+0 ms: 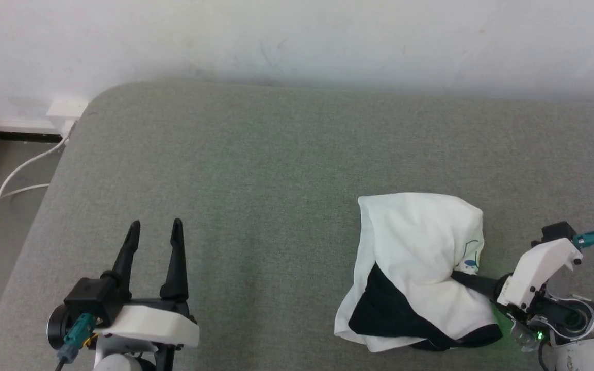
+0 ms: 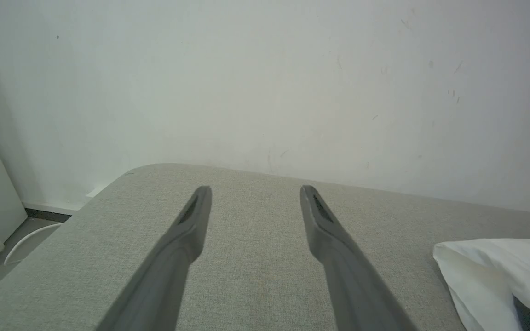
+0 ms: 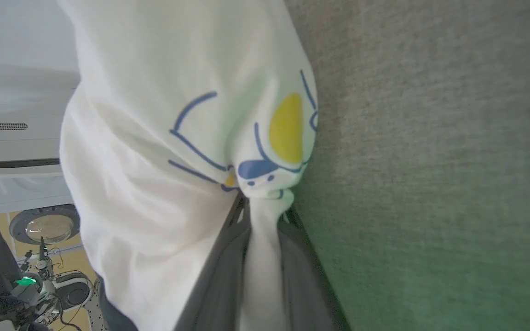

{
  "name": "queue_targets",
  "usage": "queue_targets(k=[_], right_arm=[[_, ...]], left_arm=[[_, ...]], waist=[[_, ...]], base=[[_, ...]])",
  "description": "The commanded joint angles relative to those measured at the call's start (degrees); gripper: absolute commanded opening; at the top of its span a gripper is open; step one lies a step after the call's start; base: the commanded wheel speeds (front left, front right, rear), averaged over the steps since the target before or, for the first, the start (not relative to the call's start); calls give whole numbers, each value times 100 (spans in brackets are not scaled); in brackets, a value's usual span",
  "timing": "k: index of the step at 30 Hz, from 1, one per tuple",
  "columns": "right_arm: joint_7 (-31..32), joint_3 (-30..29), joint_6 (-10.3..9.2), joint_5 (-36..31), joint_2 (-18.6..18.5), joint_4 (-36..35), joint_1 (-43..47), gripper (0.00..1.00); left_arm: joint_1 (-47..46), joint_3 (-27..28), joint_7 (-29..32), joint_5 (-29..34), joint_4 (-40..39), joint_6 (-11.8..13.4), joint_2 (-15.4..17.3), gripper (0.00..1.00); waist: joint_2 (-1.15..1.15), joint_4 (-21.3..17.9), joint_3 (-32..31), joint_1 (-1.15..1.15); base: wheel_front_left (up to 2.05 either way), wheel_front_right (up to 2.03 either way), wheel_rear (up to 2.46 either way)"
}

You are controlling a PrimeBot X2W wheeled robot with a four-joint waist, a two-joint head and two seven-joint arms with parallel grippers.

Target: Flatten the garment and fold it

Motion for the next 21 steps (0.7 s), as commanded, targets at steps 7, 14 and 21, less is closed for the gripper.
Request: queue_targets(k=[7, 14, 21], right_arm=[[-619, 872, -4, -693, -563, -396, -7, 0], [-846, 1638, -4, -1940, -1268, -1013, 207, 0], [-744, 1505, -4, -2763, -1545, -982, 206, 0]], left_arm=[[57, -39, -27, 139, 83, -16, 4, 100], [217, -122, -13, 176, 36, 15, 15, 100], [139, -235, -6, 220, -41, -3, 6, 100]], waist=[[0, -199, -298, 0], [0, -688, -494, 0], [0, -1527, -156, 0]], base=[[0, 0, 0], [0, 0, 0], [0, 0, 0]])
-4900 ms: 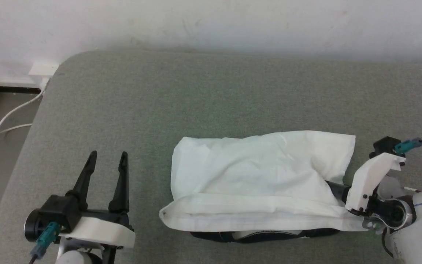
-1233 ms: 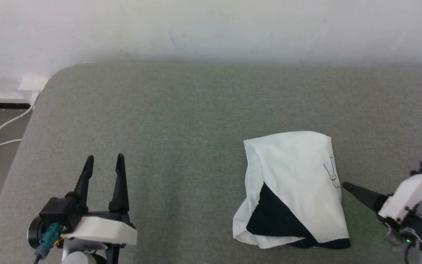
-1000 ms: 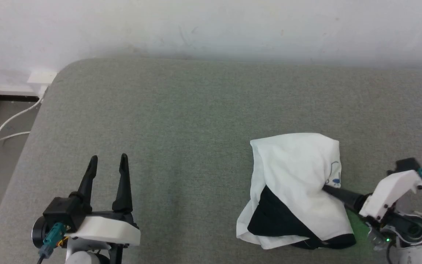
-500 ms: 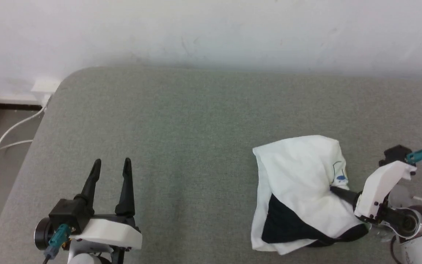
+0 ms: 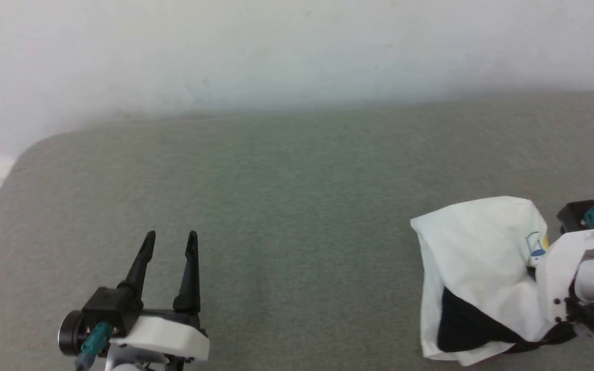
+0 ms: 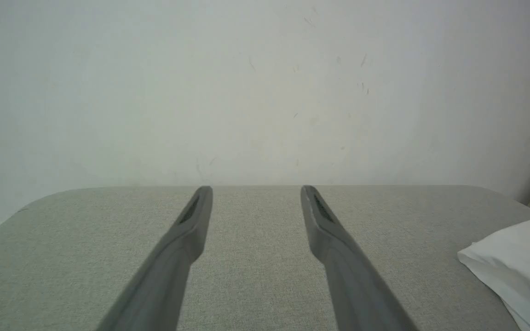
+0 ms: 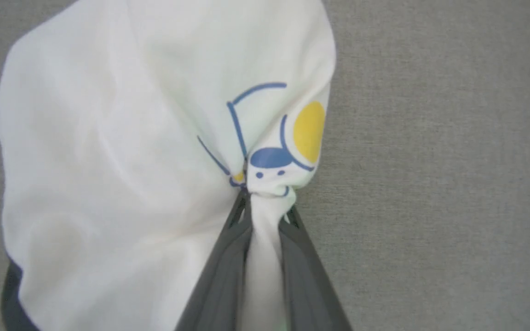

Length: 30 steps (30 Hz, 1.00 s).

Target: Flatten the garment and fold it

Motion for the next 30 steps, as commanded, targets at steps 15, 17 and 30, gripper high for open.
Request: queue_targets(k=[15, 17, 30], right_arm=[[-1735, -675, -12, -920, -196, 1291, -1401, 0], [-2055, -878, -12, -1055, -139, 1506, -1610, 0], [-4521, -1761, -12, -2288, -15, 2357, -1905, 100]], left_arm=[[-1125, -184, 127, 268, -172, -306, 331, 100], [-1256, -219, 167, 313, -206, -327, 368, 100], [-1411, -262, 104, 236, -48, -311, 290, 100]], waist=[[0, -1711, 1831, 0], [0, -1737, 2000, 0], [0, -1446, 1922, 0]], base=[[0, 0, 0], [0, 0, 0], [0, 0, 0]])
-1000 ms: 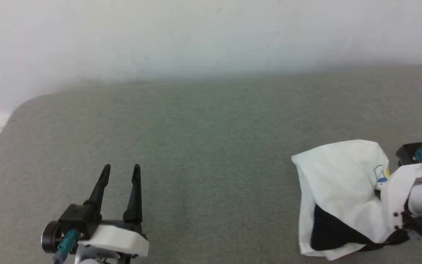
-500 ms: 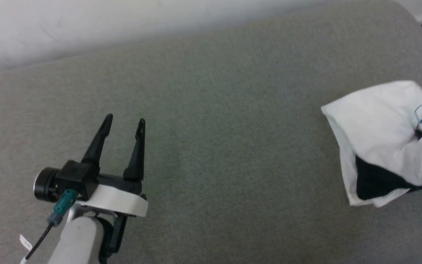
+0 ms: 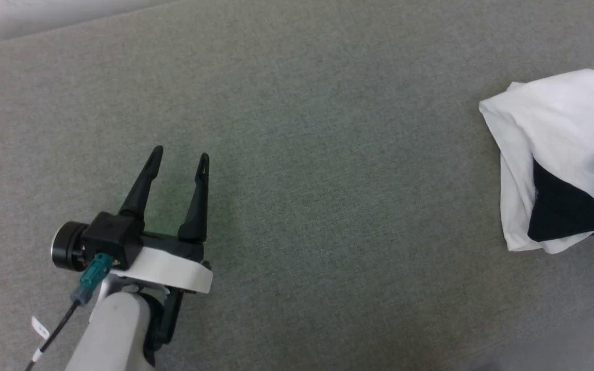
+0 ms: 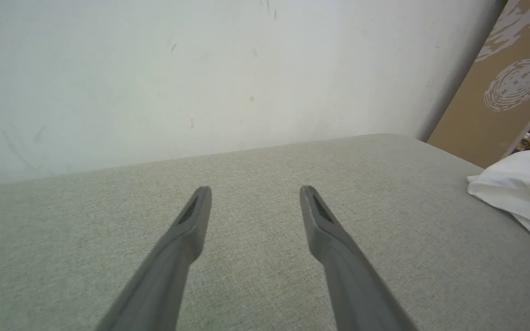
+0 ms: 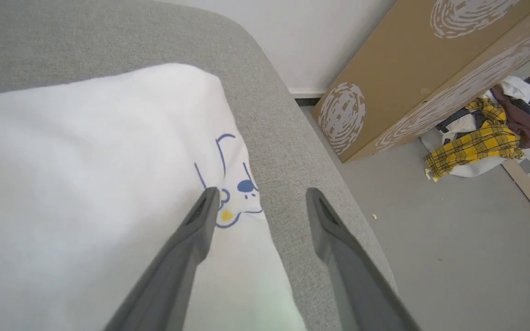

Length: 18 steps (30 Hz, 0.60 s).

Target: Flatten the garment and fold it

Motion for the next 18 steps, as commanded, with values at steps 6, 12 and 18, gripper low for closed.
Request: queue_targets(k=[6, 12, 18], right_arm=[[-872, -124, -12, -509, -36, -361, 595, 100], [-959, 126, -12, -449, 426, -1461, 1521, 100], [-671, 573, -12, -193, 947, -2502, 2229, 100]], left_arm=[[181, 60, -128, -146, 192, 82, -207, 100], [498, 228, -166, -268, 260, 216, -395, 100], [747, 439, -175, -277, 222, 300, -435, 100]], waist=[[-1, 401, -666, -1], [-1, 835, -1193, -1], [-1, 1234, -1476, -1]], base=[[0, 0, 0], [0, 0, 0], [0, 0, 0]])
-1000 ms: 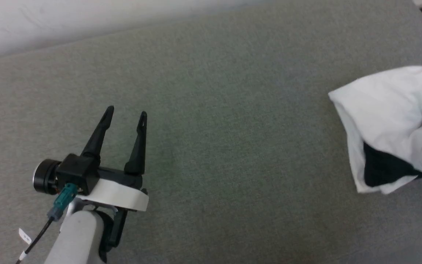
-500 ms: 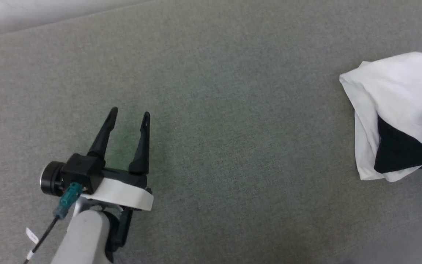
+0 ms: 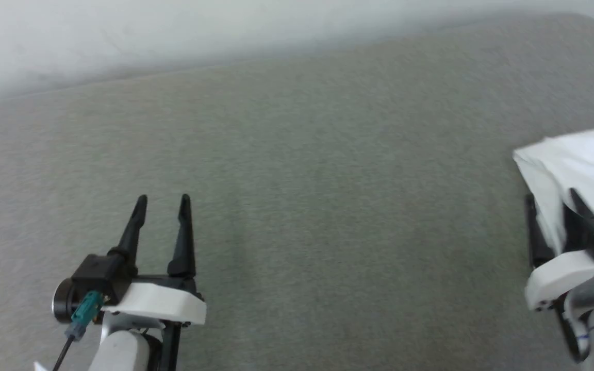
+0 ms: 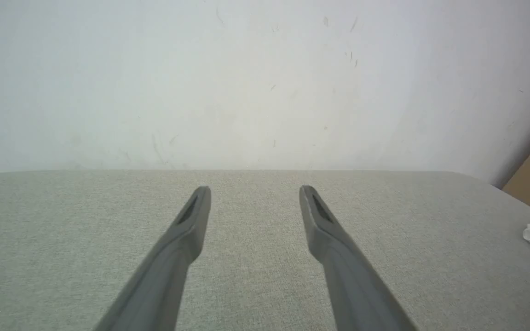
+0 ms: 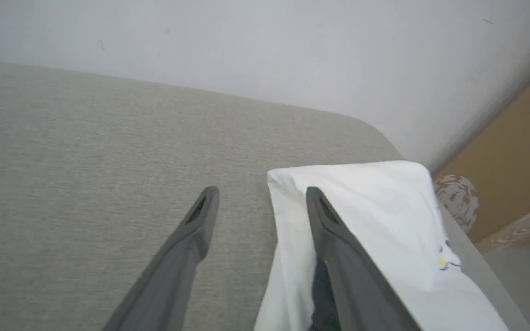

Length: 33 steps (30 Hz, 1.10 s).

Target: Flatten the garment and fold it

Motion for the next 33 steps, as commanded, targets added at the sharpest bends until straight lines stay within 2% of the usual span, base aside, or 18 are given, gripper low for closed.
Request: queue_targets(k=[1, 6, 12, 17, 21, 24, 33], right_arm=[[28, 60, -12, 63, 50, -127, 88, 100], [127, 479, -12, 357, 376, -883, 449, 100], [169, 907, -12, 612, 596, -1584, 691, 100], [191, 1033, -12, 777, 675, -2005, 1016, 100], [254, 1027, -12, 867, 696, -2173, 1308, 100], [265, 946, -12, 977, 701, -2210, 1519, 100], [262, 904, -12, 1094, 703, -2199, 1855, 100]], left_arm=[[69, 54, -26, 3, -21, 45, -1, 100], [194, 299, -27, 43, -36, 76, 31, 100], [399, 689, -27, 55, -17, 99, 130, 100], [644, 938, -28, -7, 26, -120, 307, 100], [840, 1052, -28, -106, 86, -443, 485, 100], [941, 1008, -28, -74, 150, -578, 569, 100], [1220, 754, -8, -10, 306, -583, 460, 100]], waist=[[-1, 524, -447, 1], [-1, 906, -577, 1], [-1, 1114, -699, 1], [-1, 1145, -856, 1], [-1, 1096, -958, 1], [-1, 1050, -1032, 1], [-1, 969, -1175, 1]], base=[[0, 0, 0], [0, 0, 0], [0, 0, 0], [0, 0, 0], [0, 0, 0], [0, 0, 0], [0, 0, 0]])
